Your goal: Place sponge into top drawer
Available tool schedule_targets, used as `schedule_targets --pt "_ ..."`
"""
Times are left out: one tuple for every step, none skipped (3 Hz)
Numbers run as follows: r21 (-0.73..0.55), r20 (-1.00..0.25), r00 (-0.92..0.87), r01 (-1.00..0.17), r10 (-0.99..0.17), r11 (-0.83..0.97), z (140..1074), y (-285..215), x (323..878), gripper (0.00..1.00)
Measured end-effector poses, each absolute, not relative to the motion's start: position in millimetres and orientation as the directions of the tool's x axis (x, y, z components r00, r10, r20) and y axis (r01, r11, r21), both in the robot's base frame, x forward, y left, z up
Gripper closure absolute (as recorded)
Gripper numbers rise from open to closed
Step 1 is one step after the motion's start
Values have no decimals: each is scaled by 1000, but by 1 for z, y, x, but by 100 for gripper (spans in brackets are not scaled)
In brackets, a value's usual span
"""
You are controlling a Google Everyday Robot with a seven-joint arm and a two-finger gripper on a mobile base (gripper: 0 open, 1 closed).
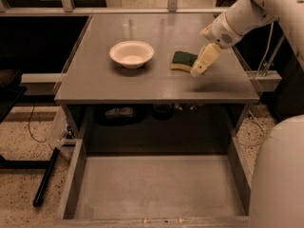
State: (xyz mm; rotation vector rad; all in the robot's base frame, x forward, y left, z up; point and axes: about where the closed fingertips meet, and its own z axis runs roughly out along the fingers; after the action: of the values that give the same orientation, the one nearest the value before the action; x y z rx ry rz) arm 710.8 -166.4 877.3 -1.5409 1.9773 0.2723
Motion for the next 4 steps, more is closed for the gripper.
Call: schedule_targets --pt "-177 -568 -162 -933 -807 312 866 -165 723 0" --pt "-159 -558 -178 -936 -811 315 858 -163 729 0" --pt "-148 -549 -186 -938 -815 314 853 -161 731 0" --pt "-136 -526 -195 -941 -828 309 846 -160 732 0"
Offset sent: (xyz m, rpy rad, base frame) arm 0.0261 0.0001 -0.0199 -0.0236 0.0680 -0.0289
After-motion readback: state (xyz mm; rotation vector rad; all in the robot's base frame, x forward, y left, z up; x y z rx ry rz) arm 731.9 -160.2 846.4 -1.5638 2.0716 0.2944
